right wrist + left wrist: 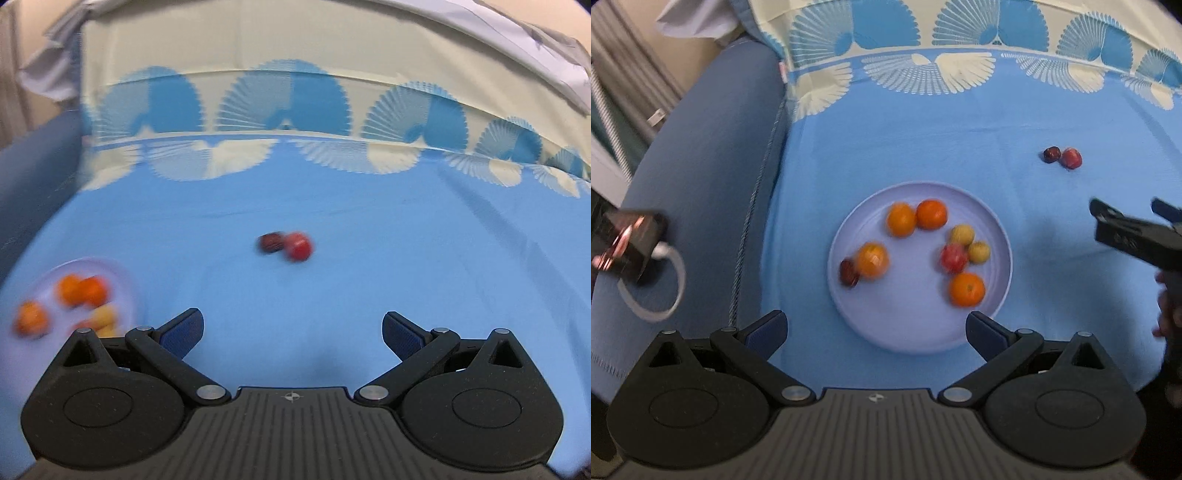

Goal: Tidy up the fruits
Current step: 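Grasp the dried brown jujube with the left tool while the right tool grasps a red jujube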

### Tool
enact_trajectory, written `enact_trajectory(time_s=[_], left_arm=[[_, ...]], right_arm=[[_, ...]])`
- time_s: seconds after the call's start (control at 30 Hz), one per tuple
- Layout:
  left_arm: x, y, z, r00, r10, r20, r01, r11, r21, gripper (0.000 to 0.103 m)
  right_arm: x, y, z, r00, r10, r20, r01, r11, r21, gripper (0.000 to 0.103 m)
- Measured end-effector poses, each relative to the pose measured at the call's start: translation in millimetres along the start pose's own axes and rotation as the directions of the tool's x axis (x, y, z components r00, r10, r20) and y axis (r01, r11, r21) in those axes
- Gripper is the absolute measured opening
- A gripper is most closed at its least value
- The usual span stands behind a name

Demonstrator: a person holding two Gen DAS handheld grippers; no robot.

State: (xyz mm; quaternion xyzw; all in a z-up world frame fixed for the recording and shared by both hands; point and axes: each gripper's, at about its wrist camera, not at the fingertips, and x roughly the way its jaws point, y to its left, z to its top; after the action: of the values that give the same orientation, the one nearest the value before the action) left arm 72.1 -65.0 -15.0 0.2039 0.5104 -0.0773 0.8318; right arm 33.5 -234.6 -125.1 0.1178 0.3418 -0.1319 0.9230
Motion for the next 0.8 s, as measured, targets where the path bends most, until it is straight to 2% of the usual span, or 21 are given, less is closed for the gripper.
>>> enact_trajectory(time_s=[0.2, 0.37, 0.43, 0.6, 0.7, 0.8], left_arm=[[37, -32, 49, 1.0, 0.013, 0.008, -0.013, 0.999, 0.041, 0.103], [68, -61, 88, 0.998, 0.016, 0.065, -0.021, 0.997, 0.077, 0.103], [82, -77, 104, 0.995, 0.008, 0.096, -0.018, 0.994, 0.105, 0.103], [118, -129, 137, 0.983, -0.077, 0.164, 0.045, 0.981, 0.191, 0.103], [139, -164, 150, 0.969, -0.134, 0.207, 0.076, 0.962, 0.263, 0.103], [159, -193, 158, 0.956, -0.2, 0.214, 0.119, 0.934, 0.338, 0.103]], right_arm=[[86, -12, 20, 1.0, -0.018, 0.015, 0.018, 1.0, -0.026, 0.102], [136, -11, 25, 1.0, -0.023, 0.002, 0.023, 0.998, -0.052, 0.102], [141, -13, 24, 0.999, -0.015, 0.045, 0.017, 0.998, -0.061, 0.102], [144, -45, 31, 0.996, -0.083, 0.044, 0.082, 0.997, 0.007, 0.102], [145, -73, 38, 0.984, -0.172, 0.039, 0.171, 0.984, 0.042, 0.102], [146, -97, 41, 0.981, -0.195, 0.012, 0.192, 0.976, 0.103, 0.102]])
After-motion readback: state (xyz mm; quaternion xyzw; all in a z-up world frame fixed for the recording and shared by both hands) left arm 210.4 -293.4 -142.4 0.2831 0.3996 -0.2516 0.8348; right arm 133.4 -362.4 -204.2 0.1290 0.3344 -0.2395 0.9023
